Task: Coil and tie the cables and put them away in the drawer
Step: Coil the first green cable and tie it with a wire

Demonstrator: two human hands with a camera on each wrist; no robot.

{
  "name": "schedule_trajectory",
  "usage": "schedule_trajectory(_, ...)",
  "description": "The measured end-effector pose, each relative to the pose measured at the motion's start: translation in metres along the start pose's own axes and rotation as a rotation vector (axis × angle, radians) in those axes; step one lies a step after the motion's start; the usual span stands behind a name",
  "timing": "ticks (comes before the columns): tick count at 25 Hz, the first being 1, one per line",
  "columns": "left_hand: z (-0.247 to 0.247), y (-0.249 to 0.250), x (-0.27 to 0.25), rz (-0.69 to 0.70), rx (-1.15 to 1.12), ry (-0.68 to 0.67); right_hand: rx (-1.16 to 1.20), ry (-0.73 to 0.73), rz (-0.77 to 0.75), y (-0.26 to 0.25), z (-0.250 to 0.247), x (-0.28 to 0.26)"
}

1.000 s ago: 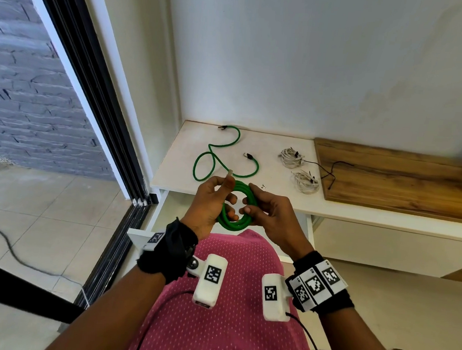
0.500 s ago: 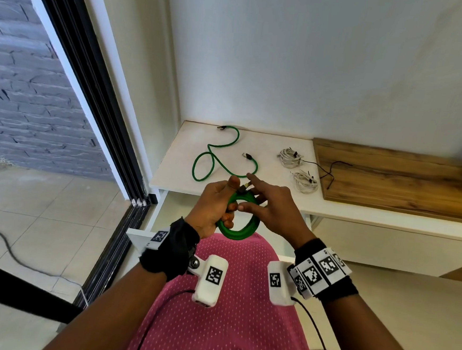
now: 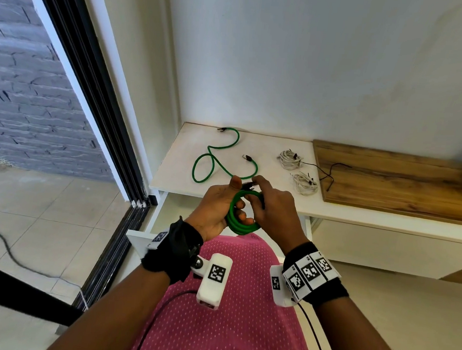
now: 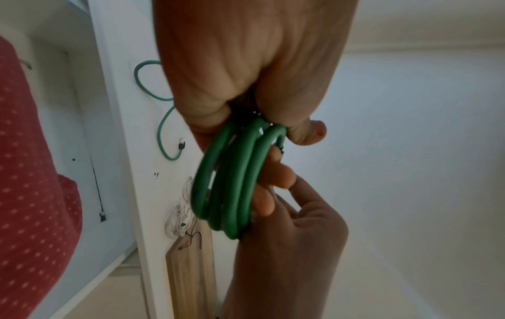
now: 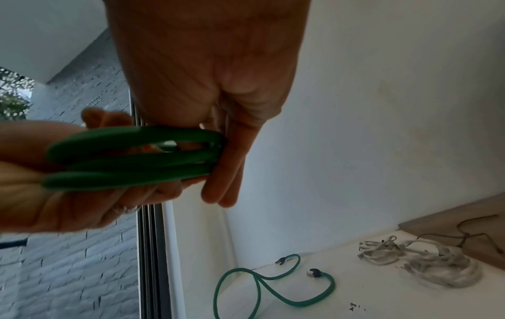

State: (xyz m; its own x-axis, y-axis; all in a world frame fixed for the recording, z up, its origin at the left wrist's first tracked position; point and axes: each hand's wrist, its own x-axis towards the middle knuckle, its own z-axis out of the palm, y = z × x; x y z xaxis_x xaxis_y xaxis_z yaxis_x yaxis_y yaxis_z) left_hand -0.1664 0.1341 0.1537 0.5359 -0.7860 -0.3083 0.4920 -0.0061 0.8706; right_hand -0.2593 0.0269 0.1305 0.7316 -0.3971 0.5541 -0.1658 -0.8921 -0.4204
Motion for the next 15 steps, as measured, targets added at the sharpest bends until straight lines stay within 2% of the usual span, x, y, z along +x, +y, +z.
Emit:
schedule_trajectory(3,0.000,0.000,0.002,-0.001,-0.023,0.070,-0.001,-0.056,0.086,0.002,-0.003,-0.003)
schedule_trajectory(7,-0.003,0.000,0.001,-0.023,0.065,0.074,0.349,-0.206,0.164,0.011,-0.024,0.008)
schedule_trajectory(9,-0.001,0.001,-0.001,-0.038,0.072,0.042,0.368,-0.256,0.121,0.012,-0.027,0.011)
schedule_trajectory(11,0.000,0.000,-0.001,-0.028,0.083,0.029,0.312,-0.198,0.100,0.013,-0.024,0.011)
schedule_trajectory(15,-0.002,-0.001,0.000,0.014,0.003,-0.003,0.302,0.053,0.259,0.012,-0.020,0.009)
